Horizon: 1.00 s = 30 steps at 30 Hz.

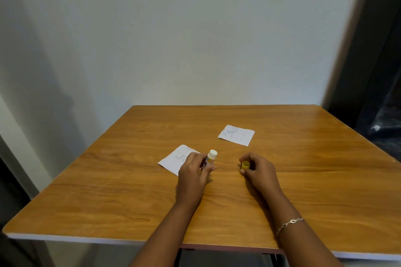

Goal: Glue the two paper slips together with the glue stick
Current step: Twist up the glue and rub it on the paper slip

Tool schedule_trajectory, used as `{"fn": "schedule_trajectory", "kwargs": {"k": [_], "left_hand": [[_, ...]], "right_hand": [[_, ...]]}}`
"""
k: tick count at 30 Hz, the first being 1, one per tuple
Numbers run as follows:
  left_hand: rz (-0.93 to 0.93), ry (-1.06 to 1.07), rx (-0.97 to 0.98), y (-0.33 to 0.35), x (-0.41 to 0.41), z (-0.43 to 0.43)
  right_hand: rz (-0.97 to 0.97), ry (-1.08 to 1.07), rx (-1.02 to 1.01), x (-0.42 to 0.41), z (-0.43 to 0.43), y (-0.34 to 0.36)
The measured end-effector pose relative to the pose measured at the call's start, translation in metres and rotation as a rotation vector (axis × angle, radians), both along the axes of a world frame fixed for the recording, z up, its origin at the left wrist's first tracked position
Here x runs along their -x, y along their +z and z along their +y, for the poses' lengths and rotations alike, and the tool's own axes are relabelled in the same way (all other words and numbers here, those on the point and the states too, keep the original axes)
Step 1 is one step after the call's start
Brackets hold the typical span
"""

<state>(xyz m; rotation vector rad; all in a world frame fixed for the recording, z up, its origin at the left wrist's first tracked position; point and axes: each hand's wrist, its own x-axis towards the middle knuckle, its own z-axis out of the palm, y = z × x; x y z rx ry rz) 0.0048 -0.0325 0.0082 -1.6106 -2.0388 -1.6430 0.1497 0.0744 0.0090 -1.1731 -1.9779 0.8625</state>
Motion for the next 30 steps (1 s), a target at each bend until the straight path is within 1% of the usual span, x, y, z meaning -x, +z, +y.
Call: {"fn": "schedule_trajectory", "kwargs": {"k": [2, 3, 4, 6, 7, 8, 9, 11, 12, 13, 15, 22, 26, 28, 30], "left_hand": [[-0.007, 0.021, -0.017, 0.0, 0.001, 0.0], [-0.029, 0.033, -0.031, 0.0, 0.001, 0.0], [-0.055, 0.043, -0.045, 0.0, 0.001, 0.0], [-0.124, 0.055, -0.063, 0.001, 0.001, 0.0], [-0.158, 0.054, -0.068, 0.002, 0.002, 0.0], [-0.182, 0.053, -0.071, 0.001, 0.002, 0.0], [-0.196, 0.056, -0.073, 0.001, 0.002, 0.0], [-0.219, 0.065, -0.077, 0.002, 0.003, -0.001], [-0.234, 0.066, -0.083, 0.002, 0.003, -0.001], [-0.25, 0.064, -0.088, 0.002, 0.003, -0.002], [-0.286, 0.053, -0.097, 0.003, 0.002, -0.002], [-0.447, -0.047, -0.066, 0.004, -0.004, 0.0], [-0.539, -0.142, -0.034, 0.008, -0.002, -0.003], [-0.575, -0.189, -0.033, 0.009, -0.002, -0.003], [-0.585, -0.192, -0.047, 0.009, -0.002, -0.003]], "right_hand": [[0.018, 0.023, 0.014, -0.001, 0.0, -0.001], [0.028, 0.026, -0.015, -0.001, -0.001, -0.002], [0.036, 0.009, -0.09, -0.001, -0.002, -0.001], [0.098, -0.031, -0.323, 0.001, -0.01, 0.004], [0.14, -0.02, -0.416, 0.003, -0.016, 0.008], [0.154, 0.027, -0.463, 0.007, -0.023, 0.01], [0.138, 0.11, -0.457, 0.012, -0.03, 0.012], [0.031, 0.292, -0.345, 0.023, -0.041, 0.012], [-0.033, 0.346, -0.288, 0.028, -0.043, 0.011], [-0.081, 0.367, -0.245, 0.033, -0.045, 0.01], [-0.105, 0.351, -0.209, 0.042, -0.045, 0.008], [-0.029, 0.291, -0.19, 0.048, -0.042, -0.001], [0.002, 0.401, -0.156, 0.044, -0.039, -0.001], [0.073, 0.477, -0.062, 0.041, -0.037, -0.001], [0.116, 0.503, 0.0, 0.04, -0.036, 0.001]]}}
